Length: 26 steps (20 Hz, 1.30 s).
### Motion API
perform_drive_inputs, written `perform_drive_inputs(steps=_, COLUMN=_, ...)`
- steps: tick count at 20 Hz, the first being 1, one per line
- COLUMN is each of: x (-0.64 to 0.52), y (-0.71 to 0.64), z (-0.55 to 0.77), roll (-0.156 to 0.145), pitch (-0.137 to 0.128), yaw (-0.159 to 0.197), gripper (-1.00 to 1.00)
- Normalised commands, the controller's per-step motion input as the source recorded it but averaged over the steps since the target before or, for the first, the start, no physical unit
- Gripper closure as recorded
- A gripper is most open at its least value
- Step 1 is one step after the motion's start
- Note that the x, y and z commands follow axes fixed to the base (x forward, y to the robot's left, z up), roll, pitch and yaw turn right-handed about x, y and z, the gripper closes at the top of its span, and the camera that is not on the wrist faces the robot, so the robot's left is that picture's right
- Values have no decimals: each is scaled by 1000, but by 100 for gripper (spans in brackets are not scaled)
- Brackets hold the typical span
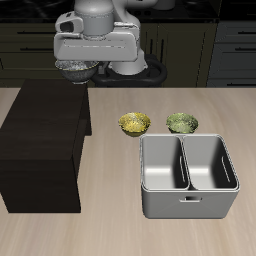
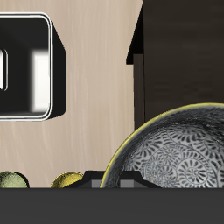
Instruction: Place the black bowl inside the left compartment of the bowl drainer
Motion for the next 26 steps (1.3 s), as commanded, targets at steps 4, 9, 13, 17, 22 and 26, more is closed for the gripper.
perform_drive_inputs(steps=4, x=2, y=281, z=219, roll=6, pitch=-35, yaw=1, gripper=100)
perform_drive_inputs(steps=9, x=244, y=342, z=42, roll=-2, pitch=0, yaw=-3, gripper=100)
perform_drive_inputs(steps=13, x=167, y=214, z=-2, roll=7, pitch=1, yaw=0, gripper=100)
perform_drive_inputs(steps=17, x=197, y=565, z=8, roll=27, pitch=10, yaw=11, gripper=100)
perform_drive_inputs(steps=22, x=102, y=679, z=59, roll=70, pitch=0, yaw=6, gripper=100)
perform_drive_inputs(steps=26, x=67, y=639, z=-27, roll=68, pitch=6, yaw=7, gripper=100)
